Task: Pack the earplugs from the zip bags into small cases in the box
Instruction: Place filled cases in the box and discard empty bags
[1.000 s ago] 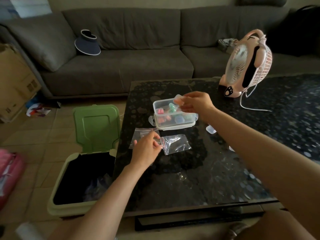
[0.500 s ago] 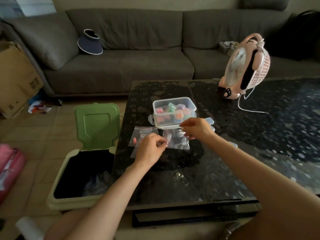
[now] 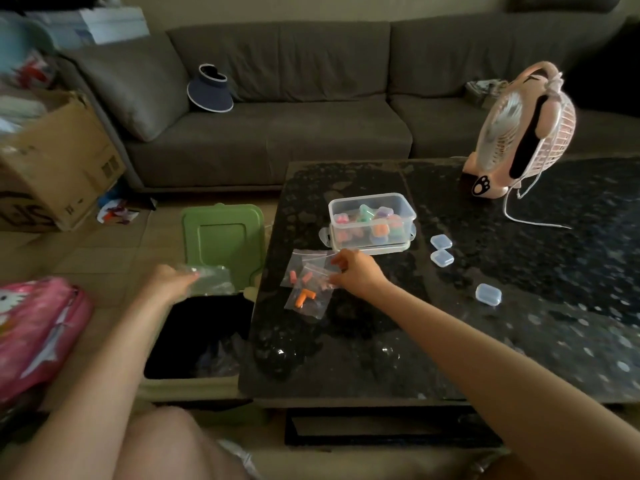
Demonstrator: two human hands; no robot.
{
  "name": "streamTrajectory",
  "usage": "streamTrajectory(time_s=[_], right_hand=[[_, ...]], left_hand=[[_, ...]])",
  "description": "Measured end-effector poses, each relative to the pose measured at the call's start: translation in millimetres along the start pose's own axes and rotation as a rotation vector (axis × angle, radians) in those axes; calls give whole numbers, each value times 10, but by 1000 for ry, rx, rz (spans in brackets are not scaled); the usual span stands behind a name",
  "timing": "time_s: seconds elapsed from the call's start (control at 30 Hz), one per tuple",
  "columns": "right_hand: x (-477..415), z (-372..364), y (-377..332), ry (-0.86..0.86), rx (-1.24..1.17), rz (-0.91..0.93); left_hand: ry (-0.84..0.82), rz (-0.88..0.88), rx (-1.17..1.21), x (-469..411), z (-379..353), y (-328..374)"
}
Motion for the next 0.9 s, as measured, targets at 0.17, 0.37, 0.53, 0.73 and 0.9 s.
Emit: streamTrajectory(time_s=[0.17, 0.37, 0.53, 0.73, 0.9], right_hand=[[-96, -268, -26, 17, 257, 24], [-171, -344, 24, 50, 202, -19], [-65, -175, 8, 5, -13, -6], [311, 208, -46, -66, -217, 112], [519, 410, 164, -155, -276, 17]], left_hand=[[-267, 247, -104, -86, -294, -631], [-236, 121, -63, -78, -302, -442], [-264, -337, 8, 327, -352, 243], [-320, -516, 230, 970, -695, 654], [-465, -455, 457, 1296, -881, 696]])
Point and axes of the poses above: each hand's wrist, its own x-axis away from the middle knuckle, its own z-axis out of the back of the hand, y = z × x, the point moved 1 cm from there along -x, towards the middle knuckle, and after that the axes turned 9 degrees about y, right-handed, at the moved point
